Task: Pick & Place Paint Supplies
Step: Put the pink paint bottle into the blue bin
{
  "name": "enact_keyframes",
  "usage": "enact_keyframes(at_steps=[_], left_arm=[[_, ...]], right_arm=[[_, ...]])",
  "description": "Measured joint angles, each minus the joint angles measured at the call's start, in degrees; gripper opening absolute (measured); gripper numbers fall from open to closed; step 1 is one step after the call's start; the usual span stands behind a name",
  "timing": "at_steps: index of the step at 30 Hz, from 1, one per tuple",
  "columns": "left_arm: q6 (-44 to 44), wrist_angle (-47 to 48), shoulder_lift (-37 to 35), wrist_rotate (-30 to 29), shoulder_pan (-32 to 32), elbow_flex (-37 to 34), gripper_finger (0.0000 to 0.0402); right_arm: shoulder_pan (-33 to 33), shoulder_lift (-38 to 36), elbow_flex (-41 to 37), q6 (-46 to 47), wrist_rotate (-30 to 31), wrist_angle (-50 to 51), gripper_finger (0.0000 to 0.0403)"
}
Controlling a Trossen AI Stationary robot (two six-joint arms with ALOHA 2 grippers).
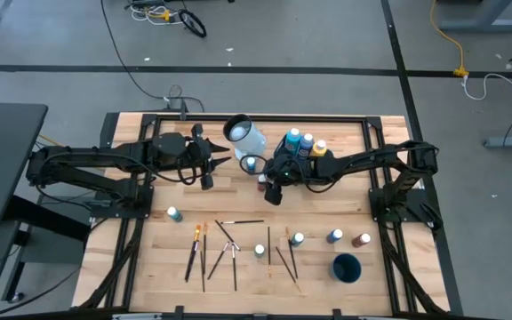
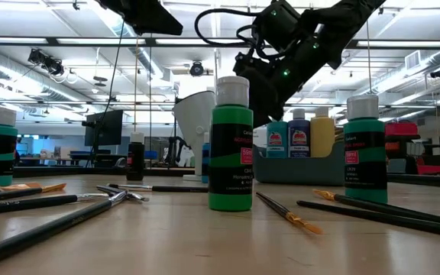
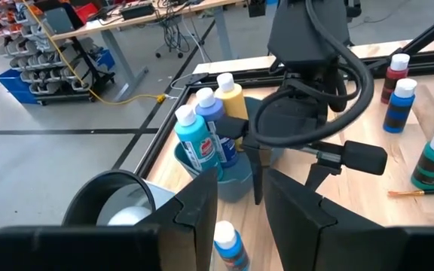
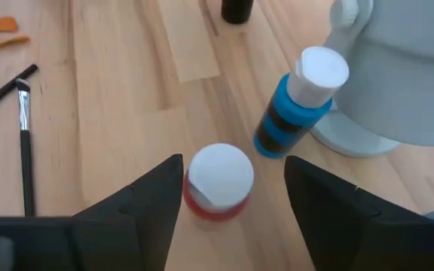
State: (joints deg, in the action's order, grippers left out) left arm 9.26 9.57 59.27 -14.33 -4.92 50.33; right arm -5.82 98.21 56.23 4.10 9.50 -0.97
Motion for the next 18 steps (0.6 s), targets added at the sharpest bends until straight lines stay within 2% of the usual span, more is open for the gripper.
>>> enact_keyframes(at_steps=[4, 11, 18], left_arm=[[0.01, 0.01, 0.00, -0.03, 0.01, 0.00, 0.0115], [0.02, 0.02, 0.00, -0.04, 0.01, 0.00, 0.0115], [0.00, 0.03, 0.00, -0.04, -0.01, 0.00, 0.0115]], right_arm=[[-0.02, 0.00, 0.00, 1.89, 0.00, 0.20, 0.0196], [-0.02, 0.00, 0.00, 2.52, -0.01, 0.53, 0.0113], [0.16, -1.18, 0.00, 7.47, 1.92, 0.06, 0.0107]])
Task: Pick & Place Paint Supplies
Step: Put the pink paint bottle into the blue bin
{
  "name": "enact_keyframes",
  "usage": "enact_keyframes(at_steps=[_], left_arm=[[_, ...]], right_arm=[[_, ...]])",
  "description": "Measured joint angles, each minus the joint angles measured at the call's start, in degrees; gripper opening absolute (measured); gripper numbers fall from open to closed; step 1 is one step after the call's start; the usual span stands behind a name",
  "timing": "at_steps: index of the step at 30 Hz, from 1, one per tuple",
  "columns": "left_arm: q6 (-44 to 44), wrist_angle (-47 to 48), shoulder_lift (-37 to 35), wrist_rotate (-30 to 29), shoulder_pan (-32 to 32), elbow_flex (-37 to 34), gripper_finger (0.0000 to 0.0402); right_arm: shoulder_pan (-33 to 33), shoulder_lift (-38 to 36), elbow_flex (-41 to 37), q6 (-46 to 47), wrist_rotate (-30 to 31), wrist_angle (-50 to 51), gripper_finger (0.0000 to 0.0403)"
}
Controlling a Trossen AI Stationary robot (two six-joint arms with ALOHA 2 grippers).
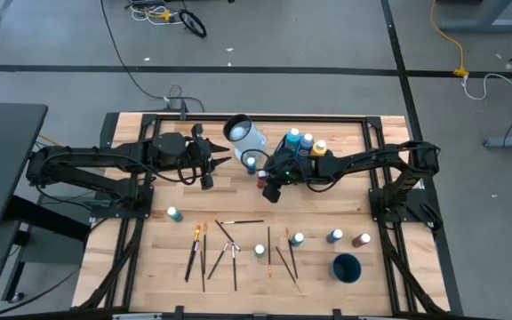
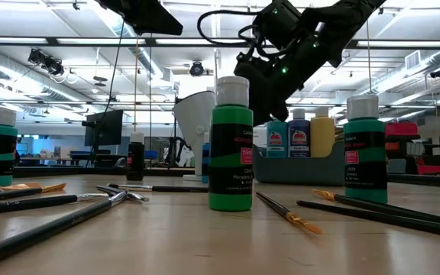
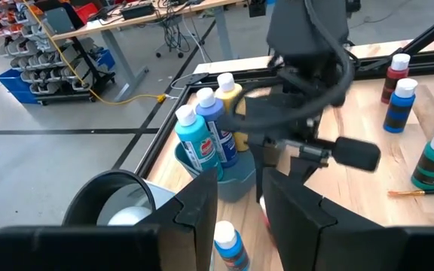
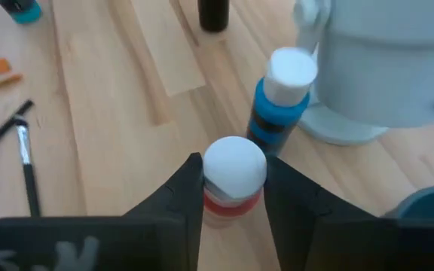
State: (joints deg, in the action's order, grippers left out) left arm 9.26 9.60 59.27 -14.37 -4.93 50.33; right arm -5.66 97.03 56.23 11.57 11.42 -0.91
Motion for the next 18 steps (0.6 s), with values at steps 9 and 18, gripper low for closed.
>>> enact_keyframes(at_steps=[9, 18], left_arm=[[0.00, 0.00, 0.00, 0.02, 0.00, 0.00, 0.0116], [0.17, 0.02, 0.00, 0.02, 0.01, 0.00, 0.0116]], right_arm=[[3.30, -12.05, 0.00, 1.15, 7.82, 10.26, 0.0107], [5.76, -22.14, 0.02, 2.03, 12.06, 30.28, 0.0119]])
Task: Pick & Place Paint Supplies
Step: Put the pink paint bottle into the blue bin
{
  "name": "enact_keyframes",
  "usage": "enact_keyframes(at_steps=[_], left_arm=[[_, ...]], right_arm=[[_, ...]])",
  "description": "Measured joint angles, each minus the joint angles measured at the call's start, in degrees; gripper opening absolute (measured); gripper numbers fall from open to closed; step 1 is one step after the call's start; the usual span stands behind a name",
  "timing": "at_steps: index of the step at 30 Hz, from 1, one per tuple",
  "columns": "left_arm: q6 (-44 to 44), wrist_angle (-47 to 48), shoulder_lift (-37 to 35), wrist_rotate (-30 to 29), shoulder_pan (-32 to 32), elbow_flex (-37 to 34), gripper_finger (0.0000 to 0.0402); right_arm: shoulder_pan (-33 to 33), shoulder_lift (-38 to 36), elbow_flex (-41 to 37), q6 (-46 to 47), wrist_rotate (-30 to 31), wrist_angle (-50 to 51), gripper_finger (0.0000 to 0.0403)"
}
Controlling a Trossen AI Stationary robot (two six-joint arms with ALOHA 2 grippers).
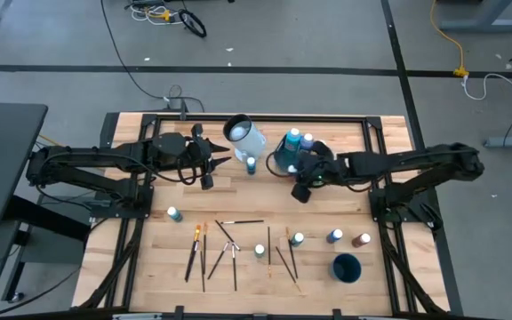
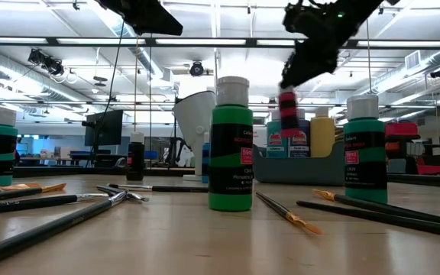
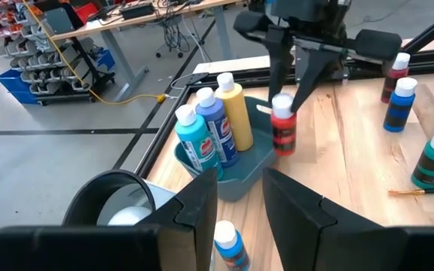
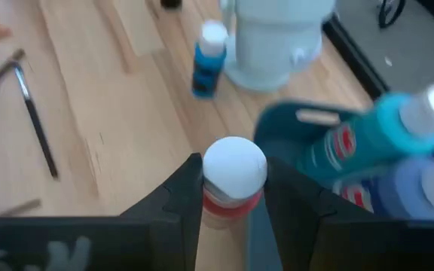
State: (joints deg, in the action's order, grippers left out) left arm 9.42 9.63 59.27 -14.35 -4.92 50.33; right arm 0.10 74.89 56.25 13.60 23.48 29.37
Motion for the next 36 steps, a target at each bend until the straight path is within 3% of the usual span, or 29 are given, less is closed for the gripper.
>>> enact_keyframes(at_steps=[6, 21, 36], left_arm=[[0.01, -0.02, 0.00, 0.00, -0.01, 0.00, 0.0116], [0.01, -0.02, 0.00, 0.00, 0.00, 0.00, 0.0116], [-0.03, -0.04, 0.00, 0.00, 0.00, 0.00, 0.0116]], right_arm=[[-0.04, -1.05, 0.00, 2.26, 0.38, 12.04, 0.0116], [-3.21, -1.11, 0.00, 2.91, 2.75, 30.76, 0.0116], [-14.92, -1.11, -5.28, -1.24, 3.90, 28.74, 0.0116]])
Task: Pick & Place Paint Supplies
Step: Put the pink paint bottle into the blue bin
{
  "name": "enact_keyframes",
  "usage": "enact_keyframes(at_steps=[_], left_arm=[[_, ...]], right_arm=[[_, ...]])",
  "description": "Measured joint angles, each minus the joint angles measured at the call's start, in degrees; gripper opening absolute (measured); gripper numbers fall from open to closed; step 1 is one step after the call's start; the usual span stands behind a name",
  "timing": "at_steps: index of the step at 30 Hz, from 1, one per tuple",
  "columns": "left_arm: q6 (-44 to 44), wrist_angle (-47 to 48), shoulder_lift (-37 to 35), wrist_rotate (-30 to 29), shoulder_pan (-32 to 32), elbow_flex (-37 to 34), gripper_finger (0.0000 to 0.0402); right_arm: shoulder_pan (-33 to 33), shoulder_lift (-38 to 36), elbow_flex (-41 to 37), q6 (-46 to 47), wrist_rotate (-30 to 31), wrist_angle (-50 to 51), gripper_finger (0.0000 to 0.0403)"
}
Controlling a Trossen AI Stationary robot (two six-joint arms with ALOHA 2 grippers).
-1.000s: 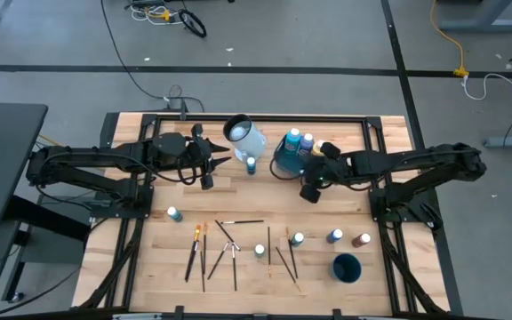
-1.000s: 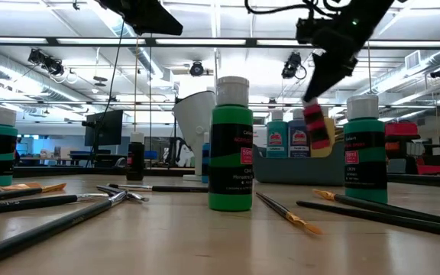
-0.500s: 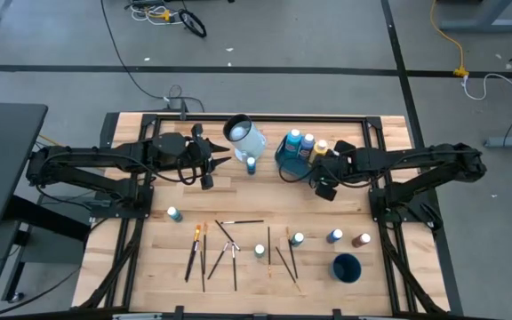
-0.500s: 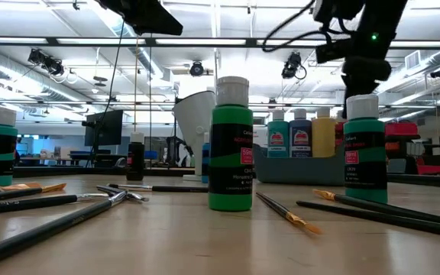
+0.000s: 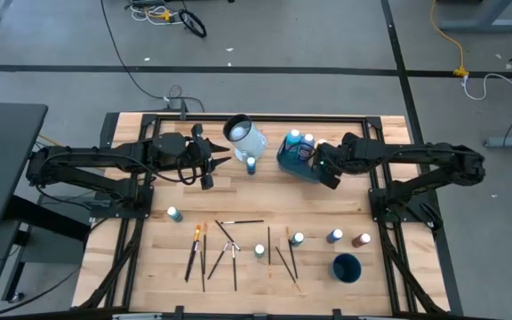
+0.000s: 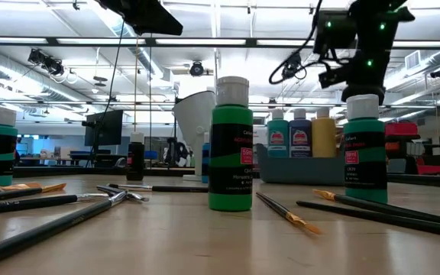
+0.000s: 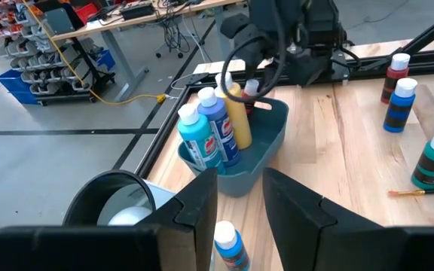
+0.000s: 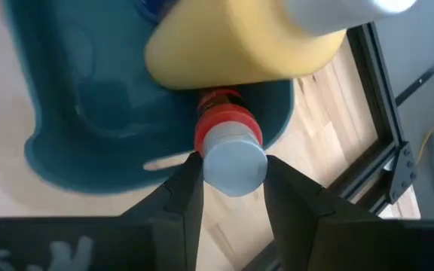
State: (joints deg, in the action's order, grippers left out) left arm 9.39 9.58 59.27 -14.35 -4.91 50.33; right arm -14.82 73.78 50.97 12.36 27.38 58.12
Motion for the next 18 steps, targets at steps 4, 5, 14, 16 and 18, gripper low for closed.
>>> enact_keyframes(at_steps=[4, 5, 14, 16, 18], left_arm=[[0.02, 0.00, 0.00, 0.00, -0.01, 0.00, 0.0116], [0.02, 0.00, 0.00, 0.00, -0.02, 0.00, 0.0116], [0.04, 0.00, 0.00, 0.00, -0.02, 0.00, 0.0116], [0.04, 0.00, 0.00, 0.00, 0.00, 0.00, 0.0116], [0.04, 0.00, 0.00, 0.00, -0.02, 0.00, 0.0116]], right_arm=[[-1.73, 0.02, -1.54, -2.70, 0.04, -2.56, 0.0116], [-2.08, 0.02, -1.56, -3.64, -0.04, -2.89, 0.0116], [-5.14, 0.02, -1.59, -11.42, 1.53, -7.94, 0.0164], [-5.84, 0.02, -1.59, -11.54, 3.79, -7.96, 0.0178], [-6.44, 0.02, -1.59, -11.85, 6.15, -7.93, 0.0190]])
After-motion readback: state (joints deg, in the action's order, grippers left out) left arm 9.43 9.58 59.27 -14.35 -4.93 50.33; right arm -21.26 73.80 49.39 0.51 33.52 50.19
